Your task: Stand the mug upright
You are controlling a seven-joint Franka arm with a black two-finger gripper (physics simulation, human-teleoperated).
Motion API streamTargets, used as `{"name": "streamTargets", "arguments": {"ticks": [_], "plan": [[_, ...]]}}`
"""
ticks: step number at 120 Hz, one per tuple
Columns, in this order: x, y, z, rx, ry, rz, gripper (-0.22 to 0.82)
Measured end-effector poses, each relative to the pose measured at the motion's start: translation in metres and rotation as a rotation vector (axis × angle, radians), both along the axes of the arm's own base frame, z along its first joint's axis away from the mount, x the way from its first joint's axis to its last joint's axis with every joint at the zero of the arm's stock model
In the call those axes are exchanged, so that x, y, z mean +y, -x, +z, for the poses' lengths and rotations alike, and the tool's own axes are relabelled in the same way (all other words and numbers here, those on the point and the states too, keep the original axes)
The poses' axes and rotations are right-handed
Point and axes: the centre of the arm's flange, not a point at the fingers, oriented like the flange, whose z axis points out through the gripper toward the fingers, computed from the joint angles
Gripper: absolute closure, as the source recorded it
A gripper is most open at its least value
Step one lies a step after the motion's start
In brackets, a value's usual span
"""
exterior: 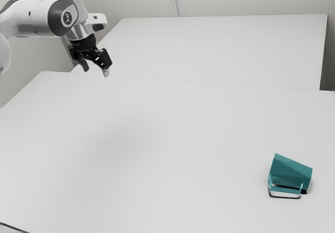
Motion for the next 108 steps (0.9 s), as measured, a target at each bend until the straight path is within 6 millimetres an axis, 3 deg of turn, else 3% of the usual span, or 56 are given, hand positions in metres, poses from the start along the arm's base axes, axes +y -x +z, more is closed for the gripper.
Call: {"name": "streamTargets", "arguments": {"ticks": [17, 28, 44, 80, 108], "plan": [[-0.018, 0.001, -0.001, -0.009, 0.015, -0.019, 0.00], [-0.042, 0.006, -0.020, 0.007, 0.078, -0.033, 0.00], [-0.089, 0.018, -0.053, 0.040, 0.169, -0.050, 0.00], [-0.184, 0.031, -0.086, 0.026, 0.299, -0.058, 0.00], [-0.267, 0.040, -0.126, 0.080, 0.447, -0.015, 0.00]]}}
